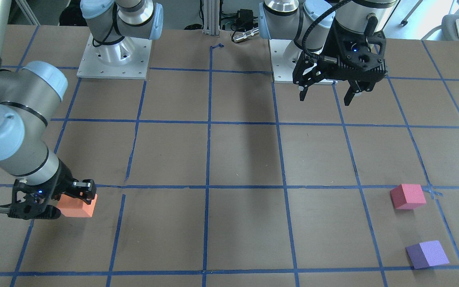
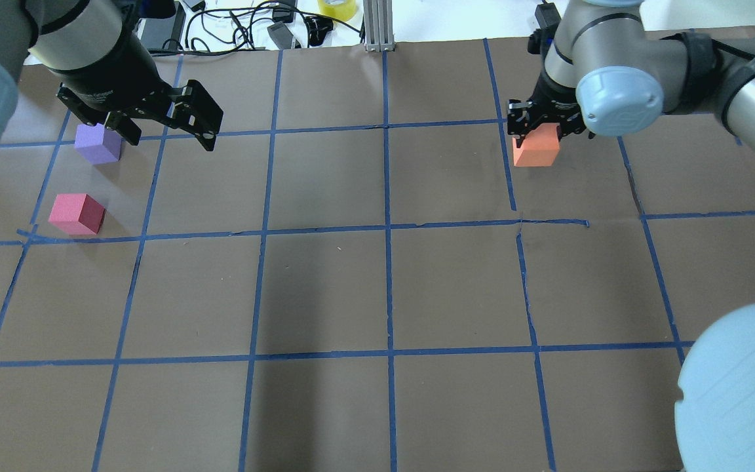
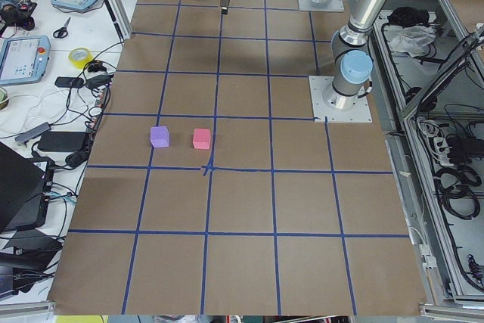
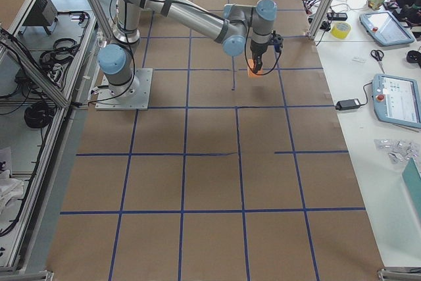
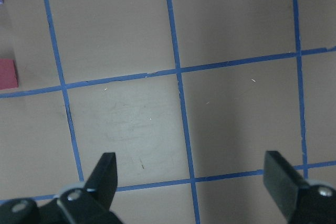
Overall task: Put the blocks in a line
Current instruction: 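Carry the orange cube with the right gripper toward the table centre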
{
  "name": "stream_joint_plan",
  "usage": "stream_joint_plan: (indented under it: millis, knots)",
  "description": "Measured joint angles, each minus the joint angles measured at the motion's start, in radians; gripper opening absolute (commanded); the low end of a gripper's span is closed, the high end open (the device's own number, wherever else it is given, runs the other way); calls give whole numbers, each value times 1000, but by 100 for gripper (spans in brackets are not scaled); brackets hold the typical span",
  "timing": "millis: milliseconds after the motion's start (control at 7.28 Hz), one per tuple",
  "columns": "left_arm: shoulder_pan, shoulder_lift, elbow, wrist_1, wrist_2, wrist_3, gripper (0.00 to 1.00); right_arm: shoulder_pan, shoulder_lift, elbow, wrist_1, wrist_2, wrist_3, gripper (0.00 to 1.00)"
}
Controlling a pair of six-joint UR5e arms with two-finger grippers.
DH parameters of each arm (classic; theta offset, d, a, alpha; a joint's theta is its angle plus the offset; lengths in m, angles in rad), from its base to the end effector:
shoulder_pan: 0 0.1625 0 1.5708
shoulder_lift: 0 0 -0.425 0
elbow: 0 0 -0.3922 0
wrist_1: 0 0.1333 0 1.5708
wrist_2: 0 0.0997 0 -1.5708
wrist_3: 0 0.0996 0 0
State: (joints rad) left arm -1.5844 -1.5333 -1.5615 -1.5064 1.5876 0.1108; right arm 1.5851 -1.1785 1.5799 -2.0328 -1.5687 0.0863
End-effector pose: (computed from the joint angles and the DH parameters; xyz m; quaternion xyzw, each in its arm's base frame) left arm -0.1382 -0.4841 0.5176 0.0616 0.9965 -0.0551 0.0111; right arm 0.1425 -0.6271 0.3086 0.0359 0.9989 -0.0302 0.0026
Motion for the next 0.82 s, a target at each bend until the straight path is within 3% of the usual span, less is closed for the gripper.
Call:
stream_joint_plan:
  millis: [412,824]
  knots:
    - [2,-1,-1,-1,0,2,100,191,68,-67,-8,14,197,0]
    - [5,0,0,-1,-1,3,100,304,182,-163,-18,20,354,2]
